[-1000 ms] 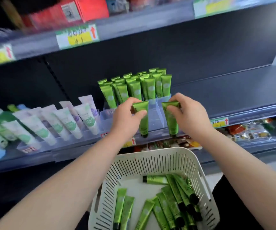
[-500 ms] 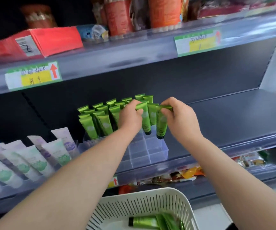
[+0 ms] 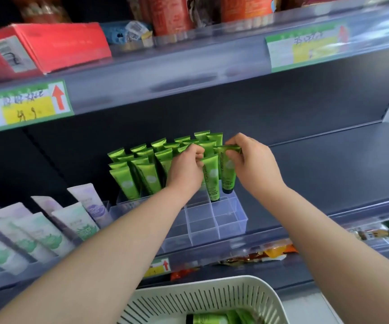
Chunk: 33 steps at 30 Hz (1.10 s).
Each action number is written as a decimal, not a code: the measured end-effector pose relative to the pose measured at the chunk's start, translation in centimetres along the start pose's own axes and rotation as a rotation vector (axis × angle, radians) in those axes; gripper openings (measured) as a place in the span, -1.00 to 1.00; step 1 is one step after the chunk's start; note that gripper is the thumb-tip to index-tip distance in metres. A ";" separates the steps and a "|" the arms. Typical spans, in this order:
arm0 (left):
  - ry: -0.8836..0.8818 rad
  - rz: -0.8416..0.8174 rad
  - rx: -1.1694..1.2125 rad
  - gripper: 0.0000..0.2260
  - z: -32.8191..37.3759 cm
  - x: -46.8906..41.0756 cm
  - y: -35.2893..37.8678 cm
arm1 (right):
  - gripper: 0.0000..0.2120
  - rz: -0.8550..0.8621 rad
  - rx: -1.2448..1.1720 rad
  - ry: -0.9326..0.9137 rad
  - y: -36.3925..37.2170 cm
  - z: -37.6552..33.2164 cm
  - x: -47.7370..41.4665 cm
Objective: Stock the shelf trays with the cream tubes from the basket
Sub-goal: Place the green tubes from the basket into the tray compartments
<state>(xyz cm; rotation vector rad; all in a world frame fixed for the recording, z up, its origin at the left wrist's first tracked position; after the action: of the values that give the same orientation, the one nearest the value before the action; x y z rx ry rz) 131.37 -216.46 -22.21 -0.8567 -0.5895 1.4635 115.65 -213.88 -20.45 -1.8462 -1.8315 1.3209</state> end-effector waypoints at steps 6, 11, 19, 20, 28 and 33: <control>0.075 0.027 -0.066 -0.76 -0.4 2.6 -1.6 | -0.80 -0.120 0.055 0.052 2.4 0.2 -0.5; 0.092 -0.019 -0.134 -0.77 -0.5 4.2 -2.6 | -0.71 -0.132 0.178 0.112 3.6 0.9 -0.2; 0.125 -0.019 -0.208 -0.76 -1.3 6.5 -3.7 | -0.63 -0.048 0.472 -0.030 3.1 -1.0 1.6; 0.142 -0.018 -0.228 -0.77 -1.4 7.0 -3.8 | -0.63 -0.036 0.501 -0.047 3.0 -1.3 2.2; 0.211 -0.103 -0.329 -0.76 -3.3 12.0 -3.6 | -0.62 -0.118 0.538 -0.131 5.3 -2.6 9.6; 0.199 -0.114 -0.255 -0.80 -6.5 17.2 -1.8 | -0.60 -0.228 0.489 -0.134 8.2 -2.1 16.1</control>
<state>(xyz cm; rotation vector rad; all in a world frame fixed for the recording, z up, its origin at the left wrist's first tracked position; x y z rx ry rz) 138.57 -200.23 -27.27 -1.1346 -0.6721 1.1986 119.81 -200.34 -31.88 -1.2885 -1.5359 1.6514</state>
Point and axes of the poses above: each hand's wrist, its own x-axis away from the middle knuckle, its own y-axis out of the palm, z = x × y, the point moved 1 cm from there along -x, towards the middle knuckle, and after that the axes turned 12 degrees about -z, right-handed, at the moved point
